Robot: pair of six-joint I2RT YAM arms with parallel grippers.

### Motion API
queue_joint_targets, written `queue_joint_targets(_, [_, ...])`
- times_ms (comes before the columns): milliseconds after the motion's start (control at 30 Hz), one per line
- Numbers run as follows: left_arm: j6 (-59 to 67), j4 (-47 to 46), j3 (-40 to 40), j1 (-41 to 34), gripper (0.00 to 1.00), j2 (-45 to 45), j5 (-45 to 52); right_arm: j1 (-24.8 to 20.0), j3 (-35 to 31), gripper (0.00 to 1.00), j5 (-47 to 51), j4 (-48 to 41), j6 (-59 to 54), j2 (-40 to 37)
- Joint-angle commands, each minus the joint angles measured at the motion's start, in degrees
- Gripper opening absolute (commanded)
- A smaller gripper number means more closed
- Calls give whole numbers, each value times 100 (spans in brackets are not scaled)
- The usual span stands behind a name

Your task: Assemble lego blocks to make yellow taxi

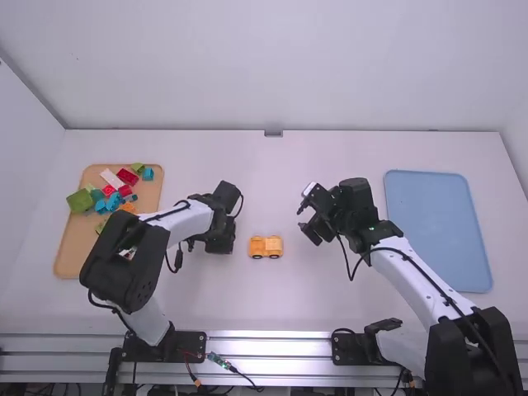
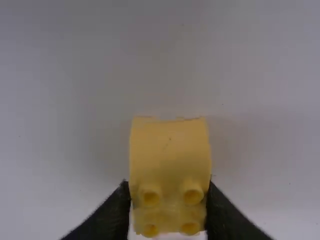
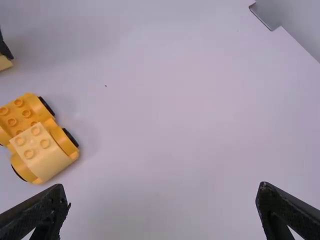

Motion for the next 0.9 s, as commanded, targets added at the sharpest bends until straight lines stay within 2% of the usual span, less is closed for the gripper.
queue_joint_targets(0, [-2, -72, 22, 22, 52, 74, 170, -22, 15, 99, -31, -11, 59, -57])
queue_joint_targets(100, [-4, -111, 22, 22, 60, 74, 151, -20, 15, 99, -33, -13, 59, -57])
queue_joint_targets(267, [17, -175, 35, 17, 66, 74, -44, -22, 15, 99, -35, -33, 61, -57])
queue_joint_targets(433, [273, -339, 186, 7, 82, 74, -107, -22, 15, 99, -33, -31, 61, -57])
queue_joint_targets(600, [820, -20, 205, 7, 77, 74, -20, -15, 15, 99, -35, -31, 61, -57])
queue_joint_targets(733, [824, 103, 216, 63, 81, 48, -114, -15, 15, 99, -31, -31, 61, -57])
queue_joint_targets(867, [1198, -214, 479, 81, 82, 13, -195, -17, 15, 99, -35, -31, 66, -57])
